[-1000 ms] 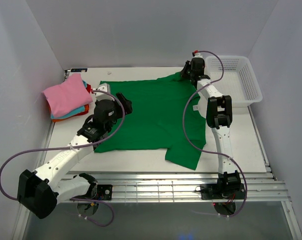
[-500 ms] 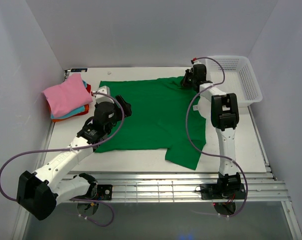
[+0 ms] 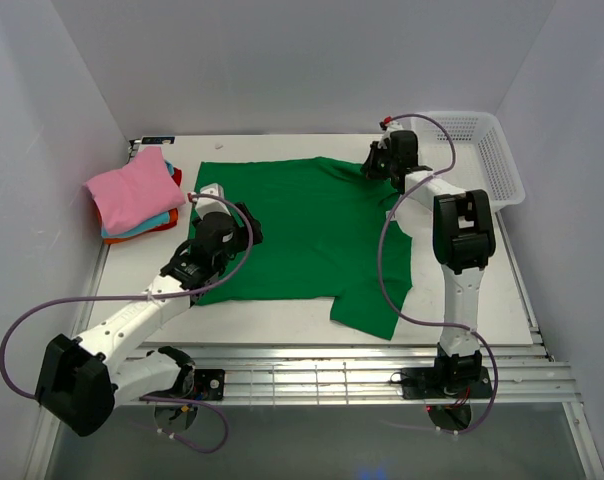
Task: Fold and stack the t-shirts
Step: Fold the tshirt
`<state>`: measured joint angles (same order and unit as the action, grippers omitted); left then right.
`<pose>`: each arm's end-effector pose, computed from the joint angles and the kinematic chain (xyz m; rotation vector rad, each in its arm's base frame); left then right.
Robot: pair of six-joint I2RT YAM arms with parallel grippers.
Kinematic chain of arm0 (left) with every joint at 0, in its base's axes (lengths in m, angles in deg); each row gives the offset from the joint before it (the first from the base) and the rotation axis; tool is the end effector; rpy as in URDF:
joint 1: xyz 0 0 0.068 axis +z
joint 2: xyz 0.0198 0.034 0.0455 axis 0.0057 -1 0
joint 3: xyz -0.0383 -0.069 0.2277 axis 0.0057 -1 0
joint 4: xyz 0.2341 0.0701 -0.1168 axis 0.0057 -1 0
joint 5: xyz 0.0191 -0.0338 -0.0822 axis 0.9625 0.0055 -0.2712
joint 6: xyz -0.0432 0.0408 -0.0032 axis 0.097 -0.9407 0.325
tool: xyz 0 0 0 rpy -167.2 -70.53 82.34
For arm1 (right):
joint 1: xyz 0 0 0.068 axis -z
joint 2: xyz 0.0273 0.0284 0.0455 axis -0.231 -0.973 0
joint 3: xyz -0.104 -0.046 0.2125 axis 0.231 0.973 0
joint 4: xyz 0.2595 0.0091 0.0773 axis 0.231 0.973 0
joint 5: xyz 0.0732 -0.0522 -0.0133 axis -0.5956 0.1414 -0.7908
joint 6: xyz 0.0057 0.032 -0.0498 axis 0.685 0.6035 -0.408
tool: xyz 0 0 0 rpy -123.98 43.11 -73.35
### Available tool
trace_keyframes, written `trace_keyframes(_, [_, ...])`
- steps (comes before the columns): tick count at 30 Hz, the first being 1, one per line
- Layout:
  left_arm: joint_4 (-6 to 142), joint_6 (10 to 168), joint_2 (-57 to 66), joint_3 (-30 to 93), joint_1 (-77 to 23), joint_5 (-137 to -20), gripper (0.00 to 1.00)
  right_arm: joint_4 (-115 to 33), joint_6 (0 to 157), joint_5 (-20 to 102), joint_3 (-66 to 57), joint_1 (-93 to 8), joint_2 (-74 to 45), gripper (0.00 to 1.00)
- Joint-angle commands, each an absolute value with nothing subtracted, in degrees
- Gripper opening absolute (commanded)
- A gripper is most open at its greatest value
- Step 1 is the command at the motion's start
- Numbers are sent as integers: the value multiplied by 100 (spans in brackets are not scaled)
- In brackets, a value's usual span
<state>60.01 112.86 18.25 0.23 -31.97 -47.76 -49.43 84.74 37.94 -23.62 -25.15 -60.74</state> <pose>0.2411 -0.1290 0.2289 -0.3034 2.0010 -0.3396 0.5005 0.1125 0.1567 -0.0901 2.0350 0.4564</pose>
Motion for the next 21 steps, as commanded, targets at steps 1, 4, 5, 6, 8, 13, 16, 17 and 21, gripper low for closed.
trace_keyframes(1, [5944,11393,1673,-127,-3214,-4645,86,-5062,8287,3703,-2050,-2601,-5728,8])
trace_keyframes(4, [5874,11420,1646,-233,-3214,-4697,85,-4993,8251,3695,-1900,-2645,-5631,8])
trace_keyframes(5, [5839,11420,1689,-242,-3214,-4689,85,-4966,8251,3686,-1864,-2654,-5605,8])
trace_keyframes(6, [5804,11411,1725,-250,-3214,-4680,85,-4940,8251,3669,-1838,-2662,-5587,8])
trace_keyframes(8, [5698,11411,1795,-312,-3214,-4610,85,-4878,8234,3651,-1724,-2697,-5535,8])
trace_keyframes(13, [5645,11402,2068,-470,-3214,-4522,85,-4790,8111,3791,-1408,-2777,-5332,8])
trace_keyframes(16, [5654,11420,2059,-505,-3214,-4565,85,-4571,7988,3826,-1249,-2803,-5087,12])
trace_keyframes(17, [5663,11437,2041,-514,-3214,-4592,85,-4501,7883,3957,-1197,-2838,-4921,26])
trace_keyframes(21, [5776,11473,1892,-558,-3214,-4688,85,-4753,7689,4160,-880,-2909,-4349,45])
